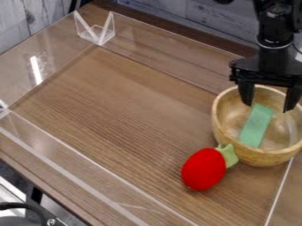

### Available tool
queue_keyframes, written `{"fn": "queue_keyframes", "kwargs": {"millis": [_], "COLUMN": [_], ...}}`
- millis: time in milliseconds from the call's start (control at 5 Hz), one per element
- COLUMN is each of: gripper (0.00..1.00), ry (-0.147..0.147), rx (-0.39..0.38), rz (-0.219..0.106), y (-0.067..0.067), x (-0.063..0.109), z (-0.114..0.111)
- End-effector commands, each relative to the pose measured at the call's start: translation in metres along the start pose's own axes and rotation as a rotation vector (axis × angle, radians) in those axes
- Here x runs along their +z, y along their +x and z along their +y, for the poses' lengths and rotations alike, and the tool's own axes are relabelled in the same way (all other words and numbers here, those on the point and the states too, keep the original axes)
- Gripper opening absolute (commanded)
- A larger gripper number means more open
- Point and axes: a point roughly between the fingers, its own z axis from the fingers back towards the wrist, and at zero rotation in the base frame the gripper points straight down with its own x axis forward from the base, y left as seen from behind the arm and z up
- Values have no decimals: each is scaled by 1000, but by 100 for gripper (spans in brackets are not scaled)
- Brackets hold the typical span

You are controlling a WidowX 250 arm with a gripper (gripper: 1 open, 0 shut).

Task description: Remove the green block from the brown bowl and put it on the table

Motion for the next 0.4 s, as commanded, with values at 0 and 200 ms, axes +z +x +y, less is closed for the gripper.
{"fn": "queue_keyframes", "kwargs": {"millis": [0,200], "gripper": [100,100], "ry": [-2,19], "rx": [-33,-62], "rz": [-2,35], "y": [-6,-17], "x": [-2,-17], "z": [3,11]}}
